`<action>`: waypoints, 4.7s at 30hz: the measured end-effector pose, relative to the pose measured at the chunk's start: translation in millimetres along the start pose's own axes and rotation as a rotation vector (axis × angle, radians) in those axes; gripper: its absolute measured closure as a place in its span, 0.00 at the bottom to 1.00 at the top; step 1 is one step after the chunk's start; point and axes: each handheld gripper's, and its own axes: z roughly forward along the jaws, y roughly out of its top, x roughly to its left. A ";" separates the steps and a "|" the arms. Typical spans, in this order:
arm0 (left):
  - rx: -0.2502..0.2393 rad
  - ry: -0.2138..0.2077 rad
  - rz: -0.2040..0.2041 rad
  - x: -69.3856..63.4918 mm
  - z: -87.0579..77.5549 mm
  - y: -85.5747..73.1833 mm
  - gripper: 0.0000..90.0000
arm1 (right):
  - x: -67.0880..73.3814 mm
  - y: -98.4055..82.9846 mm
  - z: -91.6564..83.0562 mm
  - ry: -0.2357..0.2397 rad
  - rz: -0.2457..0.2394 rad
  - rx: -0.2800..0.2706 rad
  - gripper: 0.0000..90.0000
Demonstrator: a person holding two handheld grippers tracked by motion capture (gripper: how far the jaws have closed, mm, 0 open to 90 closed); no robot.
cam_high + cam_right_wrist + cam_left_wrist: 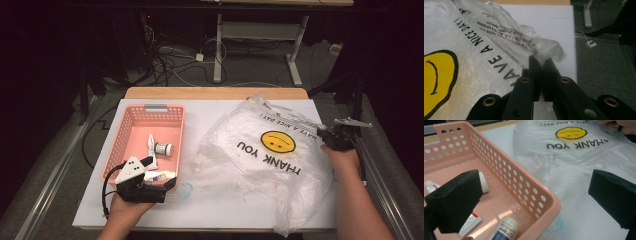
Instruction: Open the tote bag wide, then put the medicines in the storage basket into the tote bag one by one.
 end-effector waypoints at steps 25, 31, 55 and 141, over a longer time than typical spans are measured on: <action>0.011 -0.015 0.048 -8.3 6.9 0.8 0.00 | 18.0 -84.8 -98.1 -0.046 0.026 -0.029 0.77; 0.006 -0.021 0.044 -6.7 7.3 2.1 0.00 | 34.5 -94.9 -102.1 0.022 0.016 -0.004 0.61; 0.013 -0.028 0.024 -4.8 8.7 -0.9 0.00 | 41.6 -10.1 -7.3 0.111 -0.111 0.151 0.51; -0.015 0.004 -0.028 7.4 -5.8 -11.3 0.00 | 200.7 -12.7 -43.5 0.432 -0.325 -0.076 0.18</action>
